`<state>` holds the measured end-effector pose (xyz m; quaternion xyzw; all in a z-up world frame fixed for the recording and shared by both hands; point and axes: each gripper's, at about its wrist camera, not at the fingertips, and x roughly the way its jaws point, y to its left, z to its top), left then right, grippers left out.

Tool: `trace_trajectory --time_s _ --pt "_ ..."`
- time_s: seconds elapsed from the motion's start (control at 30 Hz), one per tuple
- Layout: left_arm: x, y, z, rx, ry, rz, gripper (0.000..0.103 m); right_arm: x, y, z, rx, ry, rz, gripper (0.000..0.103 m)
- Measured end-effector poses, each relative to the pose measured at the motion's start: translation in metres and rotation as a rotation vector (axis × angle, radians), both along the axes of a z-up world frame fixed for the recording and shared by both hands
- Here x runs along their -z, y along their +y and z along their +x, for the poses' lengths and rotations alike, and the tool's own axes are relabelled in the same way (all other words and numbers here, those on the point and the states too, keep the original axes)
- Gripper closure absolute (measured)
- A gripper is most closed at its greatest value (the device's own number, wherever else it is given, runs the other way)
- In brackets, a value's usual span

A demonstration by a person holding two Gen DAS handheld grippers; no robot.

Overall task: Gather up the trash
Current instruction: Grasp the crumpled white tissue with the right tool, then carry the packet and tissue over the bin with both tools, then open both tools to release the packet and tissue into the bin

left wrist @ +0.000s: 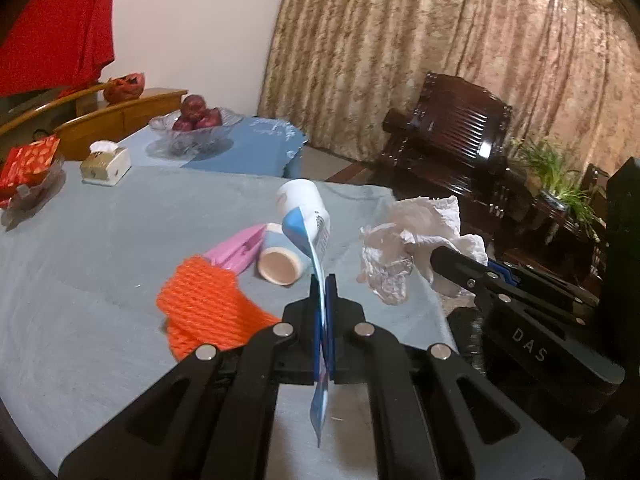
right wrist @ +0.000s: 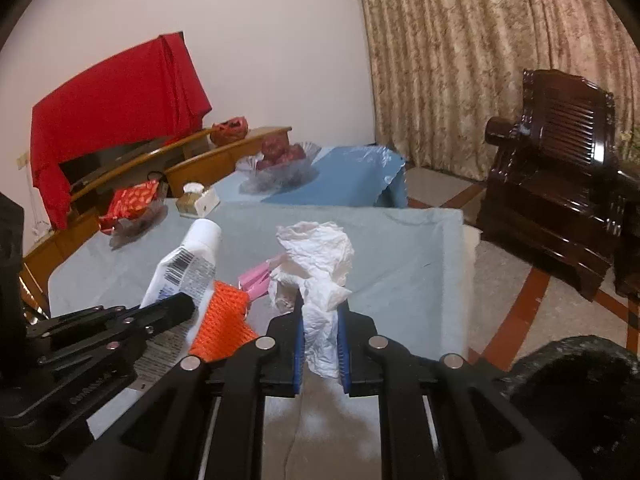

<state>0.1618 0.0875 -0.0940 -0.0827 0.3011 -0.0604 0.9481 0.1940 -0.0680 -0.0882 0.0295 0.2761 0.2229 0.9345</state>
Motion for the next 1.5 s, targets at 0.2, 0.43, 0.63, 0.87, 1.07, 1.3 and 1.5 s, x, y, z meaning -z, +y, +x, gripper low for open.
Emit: trace_trajectory --time_s 0.2,0.43,0.63,0.87,1.07,1.3,1.5 --pt "-0.015 -0.029 -0.015 0.059 -0.031 -0.008 0.101 -0.017 -0.028 -0.025 0.038 -0.035 0.008 0.089" --pt "-0.022 -0.061 -0.027 0.121 -0.048 -0.010 0.101 -0.027 -0.065 -0.051 0.107 -0.058 0.000 0.089" --pt "-0.021 -0.099 -0.035 0.203 -0.046 0.000 0.101 -0.028 -0.103 -0.069 0.177 -0.060 -0.008 0.089" --pt "-0.018 -0.138 -0.038 0.296 -0.041 -0.002 0.101 -0.023 -0.150 -0.089 0.278 -0.050 -0.018 0.089" --pt "-0.013 -0.173 -0.036 0.373 -0.034 -0.003 0.101 -0.012 -0.185 -0.103 0.361 -0.020 -0.034 0.089" --pt "0.002 -0.210 -0.034 0.454 -0.018 -0.001 0.101 0.006 -0.219 -0.118 0.444 0.019 -0.059 0.089" --pt "0.014 -0.237 -0.031 0.504 -0.008 0.007 0.101 0.017 -0.240 -0.123 0.497 0.050 -0.068 0.089"
